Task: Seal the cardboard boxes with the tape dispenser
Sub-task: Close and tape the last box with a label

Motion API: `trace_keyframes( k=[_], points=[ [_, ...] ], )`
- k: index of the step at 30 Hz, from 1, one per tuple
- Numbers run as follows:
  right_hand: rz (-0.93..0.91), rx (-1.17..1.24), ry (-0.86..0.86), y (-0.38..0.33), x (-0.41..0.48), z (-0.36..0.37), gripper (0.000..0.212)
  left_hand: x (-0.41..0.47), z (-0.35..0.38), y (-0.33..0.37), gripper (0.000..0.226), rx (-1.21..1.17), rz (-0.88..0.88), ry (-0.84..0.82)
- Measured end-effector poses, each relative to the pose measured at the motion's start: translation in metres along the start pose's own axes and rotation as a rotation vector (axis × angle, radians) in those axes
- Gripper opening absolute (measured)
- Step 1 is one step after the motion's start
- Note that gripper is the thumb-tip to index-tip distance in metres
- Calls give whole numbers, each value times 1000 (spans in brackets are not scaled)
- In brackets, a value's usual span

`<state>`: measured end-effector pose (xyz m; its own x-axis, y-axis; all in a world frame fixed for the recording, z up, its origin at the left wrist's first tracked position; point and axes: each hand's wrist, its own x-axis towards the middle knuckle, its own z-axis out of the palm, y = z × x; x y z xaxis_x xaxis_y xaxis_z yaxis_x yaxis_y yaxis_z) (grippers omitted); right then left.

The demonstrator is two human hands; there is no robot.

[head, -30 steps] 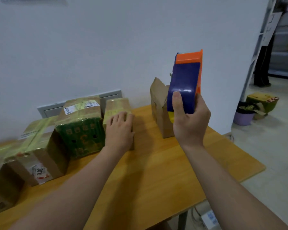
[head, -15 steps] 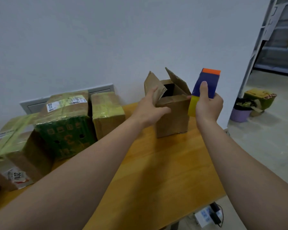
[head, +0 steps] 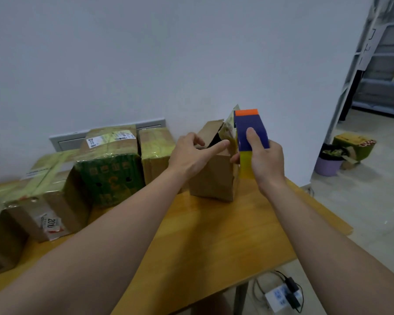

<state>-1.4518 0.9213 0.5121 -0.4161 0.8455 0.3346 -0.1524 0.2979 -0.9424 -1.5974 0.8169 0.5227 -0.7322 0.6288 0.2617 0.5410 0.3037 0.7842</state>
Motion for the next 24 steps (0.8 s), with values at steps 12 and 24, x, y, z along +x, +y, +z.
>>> trace_keyframes(
  k=[12, 24],
  points=[
    [-101, -33, -21, -43, -42, -26, 48, -23, -15, 16, 20, 38, -119, -89],
    [-93, -6, -607, -123, -70, 23, 37, -103, -145, -35, 17, -156, -70, -272]
  ],
)
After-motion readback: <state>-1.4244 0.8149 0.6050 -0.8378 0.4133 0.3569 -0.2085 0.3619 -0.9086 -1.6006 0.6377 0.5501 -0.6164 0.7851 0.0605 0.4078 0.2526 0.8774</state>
